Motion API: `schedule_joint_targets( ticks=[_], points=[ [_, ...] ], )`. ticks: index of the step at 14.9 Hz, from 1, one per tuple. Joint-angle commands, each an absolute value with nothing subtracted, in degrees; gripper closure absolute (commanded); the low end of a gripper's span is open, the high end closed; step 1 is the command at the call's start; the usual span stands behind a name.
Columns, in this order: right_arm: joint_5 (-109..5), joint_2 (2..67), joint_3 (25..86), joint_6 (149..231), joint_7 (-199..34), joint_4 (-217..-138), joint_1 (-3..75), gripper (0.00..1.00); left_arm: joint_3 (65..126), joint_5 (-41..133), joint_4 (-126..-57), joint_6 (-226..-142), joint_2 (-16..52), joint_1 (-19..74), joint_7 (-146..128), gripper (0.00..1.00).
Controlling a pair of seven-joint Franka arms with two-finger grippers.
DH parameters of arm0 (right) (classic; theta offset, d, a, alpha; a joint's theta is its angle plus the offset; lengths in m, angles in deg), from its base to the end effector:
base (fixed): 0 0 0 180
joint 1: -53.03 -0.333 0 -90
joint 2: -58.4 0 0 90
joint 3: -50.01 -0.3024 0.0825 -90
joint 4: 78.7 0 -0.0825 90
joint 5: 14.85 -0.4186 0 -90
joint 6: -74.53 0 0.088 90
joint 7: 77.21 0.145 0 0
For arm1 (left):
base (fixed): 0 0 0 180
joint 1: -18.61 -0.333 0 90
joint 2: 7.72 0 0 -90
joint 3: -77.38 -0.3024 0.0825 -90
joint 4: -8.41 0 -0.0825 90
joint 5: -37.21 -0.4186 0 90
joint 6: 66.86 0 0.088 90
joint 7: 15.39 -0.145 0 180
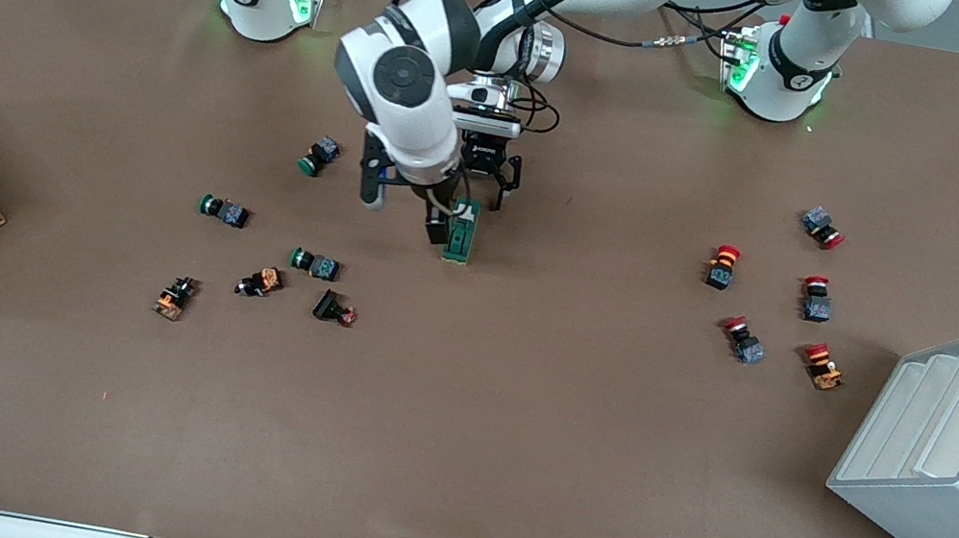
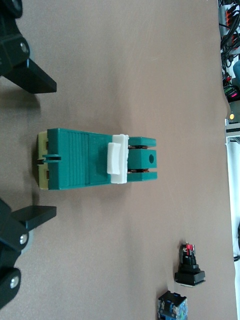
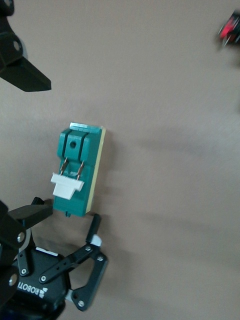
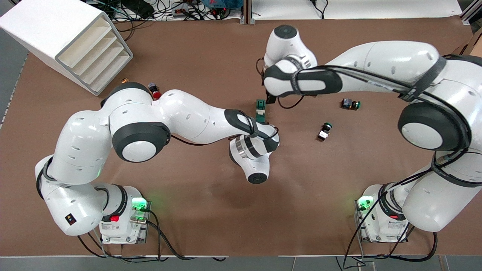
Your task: Close load switch with both arms
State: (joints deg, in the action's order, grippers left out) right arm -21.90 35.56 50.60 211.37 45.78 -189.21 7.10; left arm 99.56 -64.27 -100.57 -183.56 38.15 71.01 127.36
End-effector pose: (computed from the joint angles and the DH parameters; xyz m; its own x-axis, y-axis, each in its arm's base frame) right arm 0.4547 0.4663 0.2131 0.1283 -0.9864 -0.1027 -0.9917 -0.1288 -0.0016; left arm 0.2338 -0.5700 0.0284 0.5390 -0.0685 0.8395 -0.0858 -0.9960 -0.0261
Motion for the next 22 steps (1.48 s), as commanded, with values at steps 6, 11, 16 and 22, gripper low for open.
schedule_joint_targets(
  ticks=[6,11,16,22],
  points=[
    [-20.65,31.77,51.77,218.57,51.55,-192.16,3.10,0.00,99.35,-65.36,-100.66,-183.05,39.48,71.52,128.22,0.01],
    [-18.81,31.68,51.77,224.38,51.55,-195.68,3.10,0.00,99.27,-65.44,-100.57,-183.05,39.30,71.08,128.22,0.01],
    [-18.19,31.15,51.77,225.18,51.64,-195.77,3.02,0.00,99.27,-65.44,-100.48,-183.05,39.13,70.90,128.05,0.01],
    [-18.19,29.31,51.77,228.43,51.73,-195.60,2.67,0.00,99.27,-65.44,-100.48,-183.05,38.95,70.72,127.96,0.01]
  ],
)
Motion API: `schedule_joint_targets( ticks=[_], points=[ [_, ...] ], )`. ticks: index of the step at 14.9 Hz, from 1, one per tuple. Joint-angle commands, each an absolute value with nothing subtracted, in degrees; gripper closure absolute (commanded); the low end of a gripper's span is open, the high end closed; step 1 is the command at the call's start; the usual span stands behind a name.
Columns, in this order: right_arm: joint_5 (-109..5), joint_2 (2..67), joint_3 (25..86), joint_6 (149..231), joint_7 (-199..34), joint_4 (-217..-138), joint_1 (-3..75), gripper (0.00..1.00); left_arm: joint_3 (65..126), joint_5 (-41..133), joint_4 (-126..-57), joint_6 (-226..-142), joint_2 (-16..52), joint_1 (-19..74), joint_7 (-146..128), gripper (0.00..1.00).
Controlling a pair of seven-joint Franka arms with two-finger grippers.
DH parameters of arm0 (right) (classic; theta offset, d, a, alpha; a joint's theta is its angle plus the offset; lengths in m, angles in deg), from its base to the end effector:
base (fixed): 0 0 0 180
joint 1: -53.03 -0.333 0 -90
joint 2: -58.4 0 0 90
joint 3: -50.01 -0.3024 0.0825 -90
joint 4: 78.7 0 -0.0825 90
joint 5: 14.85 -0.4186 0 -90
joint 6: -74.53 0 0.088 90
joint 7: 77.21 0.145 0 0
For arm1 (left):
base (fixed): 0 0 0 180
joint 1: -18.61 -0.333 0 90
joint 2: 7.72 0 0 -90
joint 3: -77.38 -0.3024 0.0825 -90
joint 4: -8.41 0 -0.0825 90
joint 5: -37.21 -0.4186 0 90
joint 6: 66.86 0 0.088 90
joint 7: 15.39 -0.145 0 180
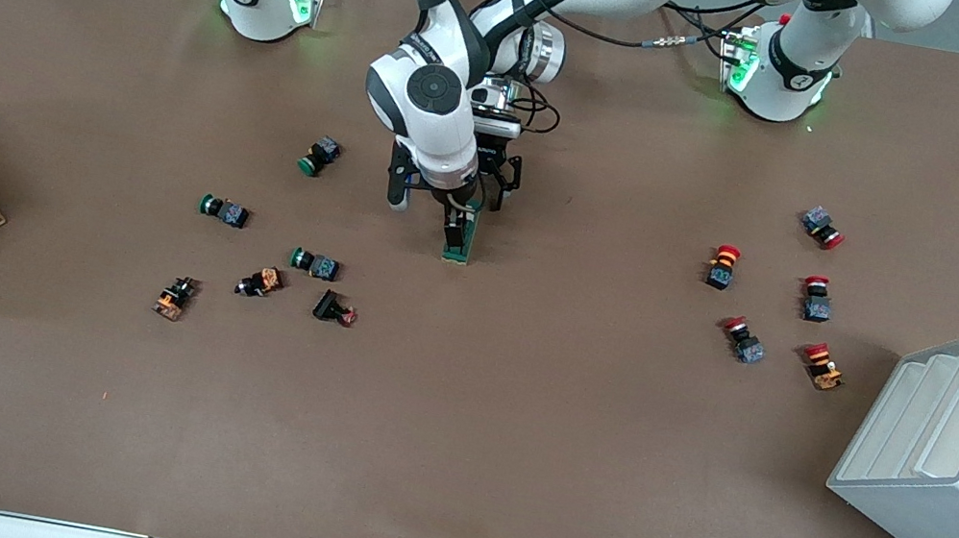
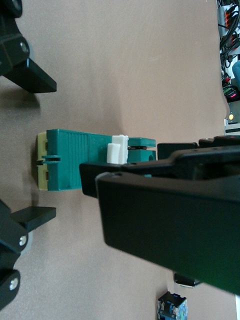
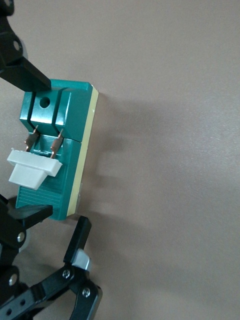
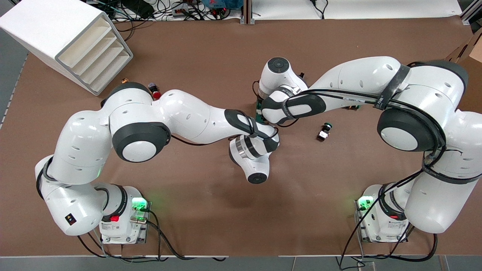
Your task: Close load switch with both arms
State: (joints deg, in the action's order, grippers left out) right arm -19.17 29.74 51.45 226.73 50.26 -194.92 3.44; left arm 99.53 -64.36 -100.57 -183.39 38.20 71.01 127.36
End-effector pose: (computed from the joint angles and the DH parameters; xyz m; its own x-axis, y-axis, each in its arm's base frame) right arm 0.4223 0.4696 0.1313 0.1290 -0.9864 -0.1021 -0.9893 -0.1209 -0.0817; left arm 0.2344 -0.5695 0.0281 0.5365 -0.0696 0.8410 -0.0853 -0.9960 -0.0280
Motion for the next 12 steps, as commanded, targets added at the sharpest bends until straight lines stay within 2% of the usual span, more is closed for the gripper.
schedule_joint_targets(
  ticks=[1,12],
  points=[
    [-18.19,29.22,51.86,228.87,51.90,-195.51,2.58,0.00,99.27,-65.44,-100.48,-183.05,38.95,70.72,127.96,0.01],
    [-15.90,27.46,53.35,229.48,51.90,-192.53,2.58,0.00,99.27,-65.44,-100.57,-183.05,38.77,70.72,127.96,0.01]
  ],
)
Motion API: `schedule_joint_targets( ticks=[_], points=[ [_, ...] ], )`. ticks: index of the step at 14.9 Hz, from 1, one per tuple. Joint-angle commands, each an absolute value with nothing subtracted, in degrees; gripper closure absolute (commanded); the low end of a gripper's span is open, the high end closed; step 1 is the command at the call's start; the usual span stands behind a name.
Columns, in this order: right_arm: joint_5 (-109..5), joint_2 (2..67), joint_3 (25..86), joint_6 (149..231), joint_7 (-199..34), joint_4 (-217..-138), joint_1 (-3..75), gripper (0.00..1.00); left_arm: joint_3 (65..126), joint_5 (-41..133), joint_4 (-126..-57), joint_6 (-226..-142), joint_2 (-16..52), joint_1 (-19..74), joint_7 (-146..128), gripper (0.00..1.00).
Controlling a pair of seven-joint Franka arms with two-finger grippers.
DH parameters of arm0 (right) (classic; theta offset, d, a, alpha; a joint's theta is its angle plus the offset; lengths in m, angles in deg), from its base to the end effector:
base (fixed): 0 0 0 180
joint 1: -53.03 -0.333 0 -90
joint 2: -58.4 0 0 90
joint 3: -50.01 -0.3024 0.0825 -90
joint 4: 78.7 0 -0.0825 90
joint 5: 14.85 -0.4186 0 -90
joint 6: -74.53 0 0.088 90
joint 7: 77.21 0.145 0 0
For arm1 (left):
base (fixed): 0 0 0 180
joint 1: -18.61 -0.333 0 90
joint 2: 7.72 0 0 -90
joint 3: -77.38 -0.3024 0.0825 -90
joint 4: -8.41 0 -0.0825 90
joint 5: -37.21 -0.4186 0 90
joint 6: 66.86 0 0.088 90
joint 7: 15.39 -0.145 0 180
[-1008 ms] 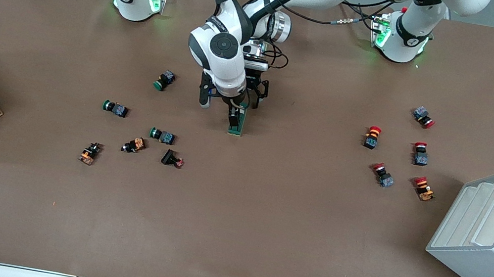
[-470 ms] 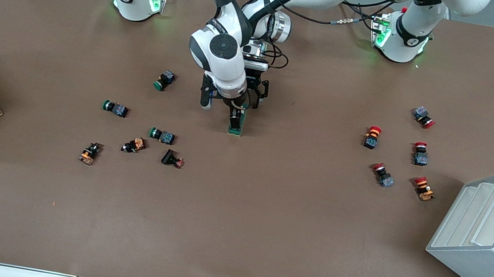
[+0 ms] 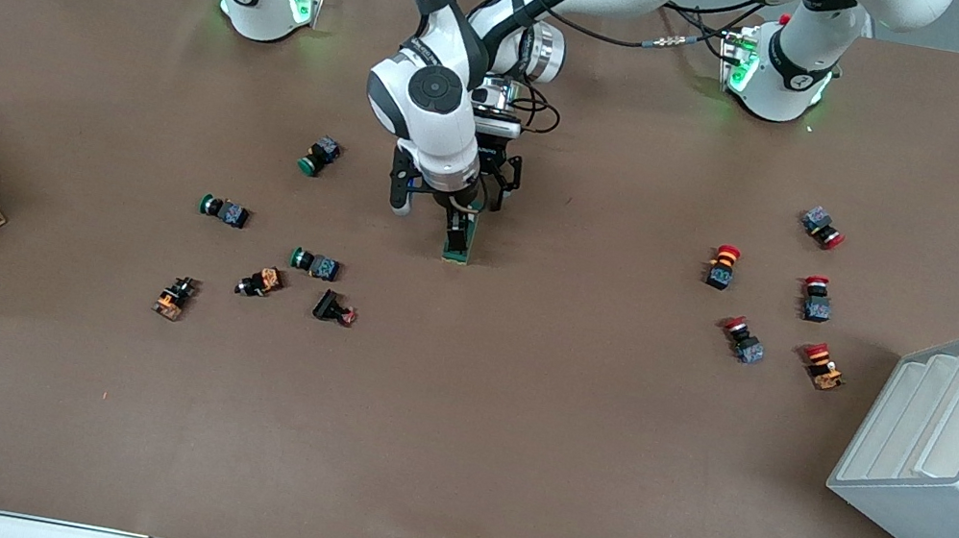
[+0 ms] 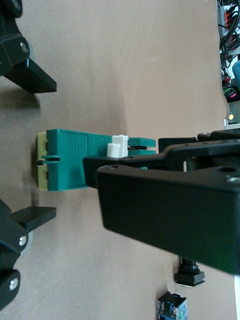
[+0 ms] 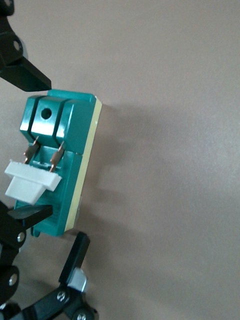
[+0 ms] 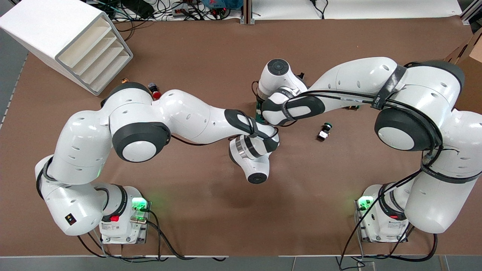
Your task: Close load switch with both arms
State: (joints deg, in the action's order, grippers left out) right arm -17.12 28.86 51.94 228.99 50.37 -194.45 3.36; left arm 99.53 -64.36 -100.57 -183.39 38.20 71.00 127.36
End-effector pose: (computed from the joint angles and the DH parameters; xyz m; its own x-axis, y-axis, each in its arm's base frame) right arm 0.4294 0.4707 0.1293 0.1536 -0.9828 -0.1022 -0.9824 -0.1407 -0.1230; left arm 0.2345 -0.5695 0.0281 0.5365 -0.0695 0.8410 -0.0851 -0.9960 -0.0280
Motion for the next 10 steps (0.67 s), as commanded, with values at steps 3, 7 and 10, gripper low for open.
schedule_joint_targets(
  ticks=[3,7,10],
  points=[
    [-15.90,27.02,53.53,229.48,51.90,-191.38,3.10,0.00,99.27,-65.44,-100.57,-183.05,38.77,70.72,127.96,0.01],
    [-15.82,27.02,54.49,229.31,51.81,-189.54,3.46,0.00,99.27,-65.44,-100.57,-183.05,38.77,70.72,128.05,0.01],
    [-15.82,26.85,54.50,228.70,51.73,-188.48,4.24,0.00,99.27,-65.44,-100.48,-183.05,38.69,70.72,128.05,0.01]
  ],
)
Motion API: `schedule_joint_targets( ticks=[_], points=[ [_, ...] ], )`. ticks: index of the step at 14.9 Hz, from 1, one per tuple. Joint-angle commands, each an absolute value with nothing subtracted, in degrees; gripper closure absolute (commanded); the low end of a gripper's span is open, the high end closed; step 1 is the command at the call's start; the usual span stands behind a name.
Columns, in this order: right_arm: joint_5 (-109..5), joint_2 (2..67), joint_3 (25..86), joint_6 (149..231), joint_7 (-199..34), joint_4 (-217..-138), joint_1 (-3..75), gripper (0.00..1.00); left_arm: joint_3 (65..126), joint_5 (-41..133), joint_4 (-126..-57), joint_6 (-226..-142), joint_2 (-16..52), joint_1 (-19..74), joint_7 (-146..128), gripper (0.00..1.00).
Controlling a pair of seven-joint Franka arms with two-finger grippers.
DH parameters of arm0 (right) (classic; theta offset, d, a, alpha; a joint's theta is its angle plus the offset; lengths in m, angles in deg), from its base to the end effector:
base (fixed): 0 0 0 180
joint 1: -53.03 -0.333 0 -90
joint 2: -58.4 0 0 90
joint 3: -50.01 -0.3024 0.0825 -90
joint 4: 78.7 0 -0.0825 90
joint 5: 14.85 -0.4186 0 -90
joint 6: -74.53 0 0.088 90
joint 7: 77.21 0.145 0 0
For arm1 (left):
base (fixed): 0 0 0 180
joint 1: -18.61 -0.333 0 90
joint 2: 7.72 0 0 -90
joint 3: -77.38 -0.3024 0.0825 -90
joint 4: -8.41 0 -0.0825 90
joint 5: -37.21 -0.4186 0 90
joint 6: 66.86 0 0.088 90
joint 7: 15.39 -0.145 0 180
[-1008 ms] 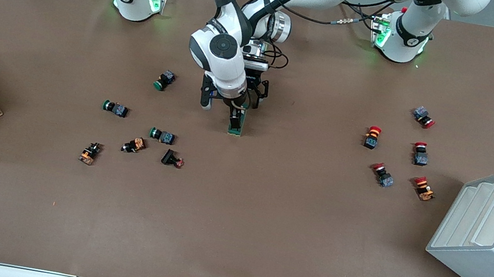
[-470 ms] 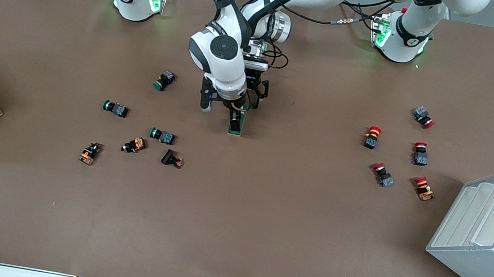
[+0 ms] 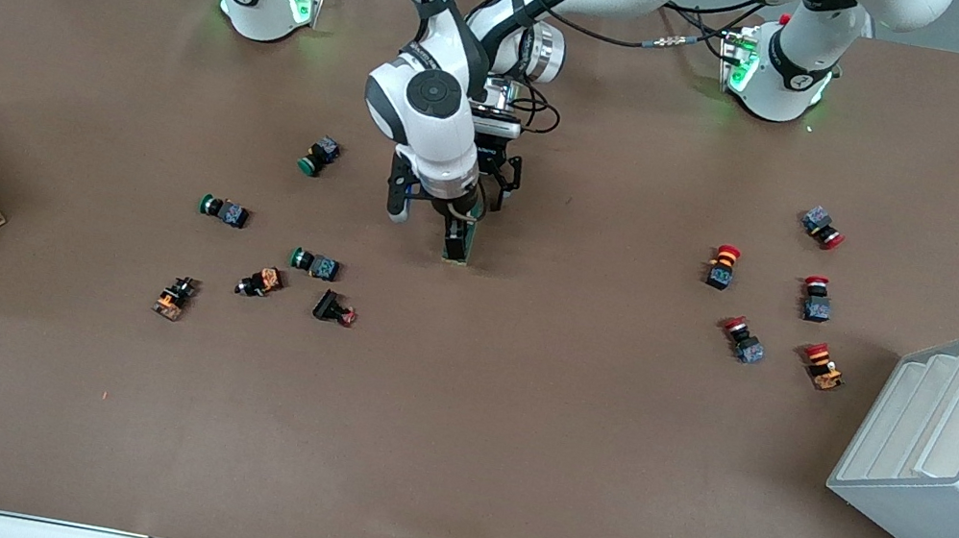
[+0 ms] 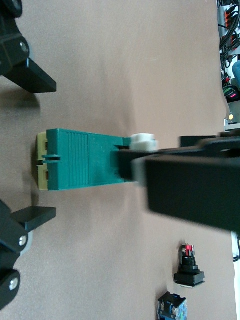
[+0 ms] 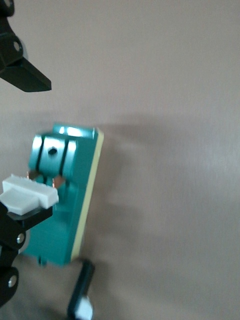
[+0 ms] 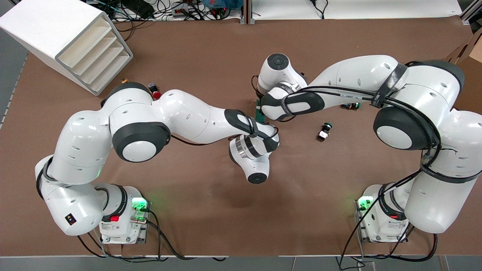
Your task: Close load switch with both arms
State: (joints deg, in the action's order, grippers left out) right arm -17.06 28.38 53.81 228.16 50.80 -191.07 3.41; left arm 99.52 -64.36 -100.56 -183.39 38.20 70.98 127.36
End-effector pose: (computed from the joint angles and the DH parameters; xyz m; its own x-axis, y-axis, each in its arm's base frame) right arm 0.4594 0.4715 0.1480 0.1237 -0.9858 -0.1134 -0.9814 -0.1047 -0.1607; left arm 0.2348 -0.5694 0.0281 0.5364 -0.0691 0.8411 -0.0846 -0.9960 -0.0279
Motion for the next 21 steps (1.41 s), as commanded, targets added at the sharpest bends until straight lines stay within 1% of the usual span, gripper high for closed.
schedule_joint_targets(
  ticks=[1,7,17,21],
  points=[
    [-15.82,26.85,54.50,228.61,51.73,-188.04,4.59,0.00,99.27,-65.44,-100.48,-183.05,38.69,70.72,128.05,0.01],
    [-15.73,26.58,54.50,228.52,51.37,-186.46,5.65,0.00,99.27,-65.44,-100.48,-183.05,38.77,70.64,128.05,0.01],
    [-15.64,23.95,54.50,228.61,50.06,-184.26,6.71,0.00,99.27,-65.44,-100.48,-183.05,38.86,70.55,127.78,0.01],
    [-15.64,21.22,54.50,228.52,50.23,-181.71,6.88,0.00,99.27,-65.44,-100.40,-183.05,38.69,70.55,127.61,0.01]
  ],
)
